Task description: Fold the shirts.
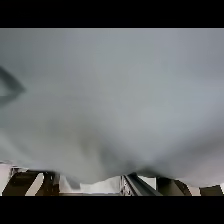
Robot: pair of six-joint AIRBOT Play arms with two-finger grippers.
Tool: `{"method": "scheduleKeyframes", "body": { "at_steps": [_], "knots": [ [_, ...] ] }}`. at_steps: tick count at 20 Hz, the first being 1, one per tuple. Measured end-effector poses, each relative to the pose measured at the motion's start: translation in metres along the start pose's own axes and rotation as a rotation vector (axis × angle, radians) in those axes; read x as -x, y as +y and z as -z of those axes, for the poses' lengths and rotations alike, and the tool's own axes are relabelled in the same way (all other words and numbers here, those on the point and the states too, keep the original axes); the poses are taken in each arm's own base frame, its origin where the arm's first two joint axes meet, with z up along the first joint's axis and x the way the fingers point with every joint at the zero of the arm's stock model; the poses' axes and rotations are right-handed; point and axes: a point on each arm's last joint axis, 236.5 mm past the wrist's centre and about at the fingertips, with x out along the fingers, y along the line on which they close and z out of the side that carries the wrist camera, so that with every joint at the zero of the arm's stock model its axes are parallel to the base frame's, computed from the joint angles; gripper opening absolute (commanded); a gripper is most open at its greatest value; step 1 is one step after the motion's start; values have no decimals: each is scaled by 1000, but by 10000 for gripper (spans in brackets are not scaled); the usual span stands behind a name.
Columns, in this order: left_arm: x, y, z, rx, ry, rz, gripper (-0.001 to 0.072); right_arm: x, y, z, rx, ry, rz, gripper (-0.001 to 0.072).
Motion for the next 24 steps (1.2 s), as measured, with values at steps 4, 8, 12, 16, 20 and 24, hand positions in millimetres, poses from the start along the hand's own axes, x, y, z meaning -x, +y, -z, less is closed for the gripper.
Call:
{"method": "scheduleKeyframes", "body": {
  "at_steps": [4, 8, 12, 16, 20, 24],
  "knots": [
    [-84, -7, 88, 23, 243, 17, 20, -75, 6, 64, -64, 265, -111, 29],
    [-175, -21, 185, 77, 453, 23, 21, -172, 6, 130, -137, 503, -227, 29],
    [-258, -39, 270, 141, 598, 37, 21, -275, -3, 193, -247, 663, -290, 29],
    [-321, -52, 346, 233, 688, 16, 21, -369, -5, 252, -414, 739, -342, 29],
    [-367, -61, 399, 369, 728, -28, 21, -437, -3, 297, -511, 777, -346, 29],
    [-386, -76, 435, 514, 782, -42, 22, -475, 6, 331, -582, 830, -346, 29]
  ]
}}
